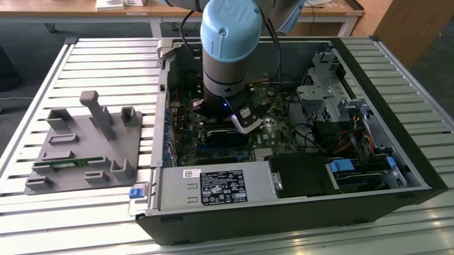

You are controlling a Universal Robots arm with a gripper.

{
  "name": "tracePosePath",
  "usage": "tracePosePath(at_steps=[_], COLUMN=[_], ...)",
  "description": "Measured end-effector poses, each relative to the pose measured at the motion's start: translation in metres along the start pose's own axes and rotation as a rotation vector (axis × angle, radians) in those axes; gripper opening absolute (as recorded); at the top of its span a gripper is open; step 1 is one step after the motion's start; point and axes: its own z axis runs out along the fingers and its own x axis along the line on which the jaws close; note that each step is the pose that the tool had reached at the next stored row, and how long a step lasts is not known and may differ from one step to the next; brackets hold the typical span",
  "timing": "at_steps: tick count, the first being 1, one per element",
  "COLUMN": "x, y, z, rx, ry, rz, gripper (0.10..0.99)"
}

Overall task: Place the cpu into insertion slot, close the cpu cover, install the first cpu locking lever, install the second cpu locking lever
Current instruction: 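Install the second cpu locking lever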

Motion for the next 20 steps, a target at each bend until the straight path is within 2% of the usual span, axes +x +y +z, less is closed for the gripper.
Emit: tracePosePath(at_steps=[12, 20], x=[0.0022, 0.0052], y=[-0.0009, 0.0025], z=[0.0034, 0.0064], rx=[-0.031, -0.037], ry=[-0.0008, -0.0006], rz=[0.000, 0.000], gripper=[0.106, 0.106])
